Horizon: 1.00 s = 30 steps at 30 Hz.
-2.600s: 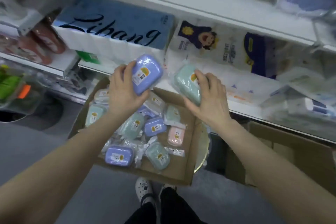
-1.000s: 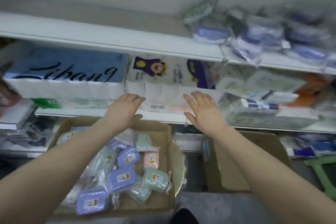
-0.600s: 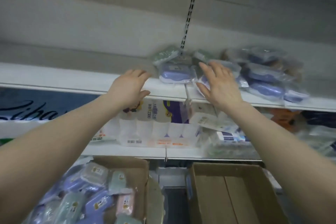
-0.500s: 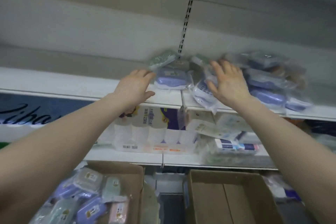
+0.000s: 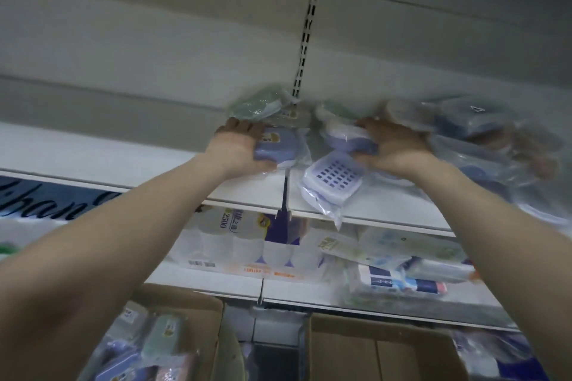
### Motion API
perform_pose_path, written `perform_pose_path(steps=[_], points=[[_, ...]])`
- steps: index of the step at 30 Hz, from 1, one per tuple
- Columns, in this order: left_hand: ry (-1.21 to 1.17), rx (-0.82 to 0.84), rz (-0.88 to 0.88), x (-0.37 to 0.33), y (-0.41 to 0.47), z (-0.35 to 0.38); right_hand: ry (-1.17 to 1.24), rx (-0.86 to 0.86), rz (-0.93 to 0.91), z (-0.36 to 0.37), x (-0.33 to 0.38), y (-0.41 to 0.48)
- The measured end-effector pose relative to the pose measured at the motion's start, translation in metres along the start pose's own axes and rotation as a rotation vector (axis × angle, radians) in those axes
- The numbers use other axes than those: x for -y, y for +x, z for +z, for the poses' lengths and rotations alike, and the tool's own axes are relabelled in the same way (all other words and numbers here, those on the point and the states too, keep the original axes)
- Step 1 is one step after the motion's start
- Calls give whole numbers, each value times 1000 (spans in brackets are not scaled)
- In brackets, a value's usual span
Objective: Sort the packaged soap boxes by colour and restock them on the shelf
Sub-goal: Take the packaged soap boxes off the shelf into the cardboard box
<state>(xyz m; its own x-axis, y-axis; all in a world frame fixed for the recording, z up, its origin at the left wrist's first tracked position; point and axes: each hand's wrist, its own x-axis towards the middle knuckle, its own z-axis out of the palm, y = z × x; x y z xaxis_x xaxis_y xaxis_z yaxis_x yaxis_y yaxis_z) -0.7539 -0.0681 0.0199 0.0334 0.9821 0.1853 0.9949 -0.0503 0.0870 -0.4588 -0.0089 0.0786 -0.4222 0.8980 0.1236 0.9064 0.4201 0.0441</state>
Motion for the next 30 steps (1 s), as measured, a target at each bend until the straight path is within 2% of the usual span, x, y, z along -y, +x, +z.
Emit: perform_pose_path(steps=[3, 5, 6, 8, 11, 13, 15, 17, 22, 30], points=[[43, -48, -42, 7, -7, -5, 211, -138, 34, -10, 13, 8], [22, -104, -54, 15, -14, -8, 479, -227, 47, -19, 20, 15], [1, -140, -52, 19, -17, -9, 617, -216, 80, -24, 23, 19], [-41, -151, -70, 26, -23, -15, 784, -70, 176, -29, 27, 33], [-80, -91, -117, 31, -31, -23, 891, 143, 337, -28, 30, 47], [-74, -84, -135, 35, -36, -24, 749, 147, 330, -21, 26, 54], [-57, -78, -148, 37, -42, -20, 423, 51, 255, -13, 24, 57], [-57, -79, -172, 37, -45, -13, 259, -39, 212, -8, 32, 53], [-102, -89, -212, 32, -46, -2, 20, 104, 203, 12, 60, 41], [-70, -168, -259, 27, -54, 4, -78, -185, 197, 36, 68, 41]])
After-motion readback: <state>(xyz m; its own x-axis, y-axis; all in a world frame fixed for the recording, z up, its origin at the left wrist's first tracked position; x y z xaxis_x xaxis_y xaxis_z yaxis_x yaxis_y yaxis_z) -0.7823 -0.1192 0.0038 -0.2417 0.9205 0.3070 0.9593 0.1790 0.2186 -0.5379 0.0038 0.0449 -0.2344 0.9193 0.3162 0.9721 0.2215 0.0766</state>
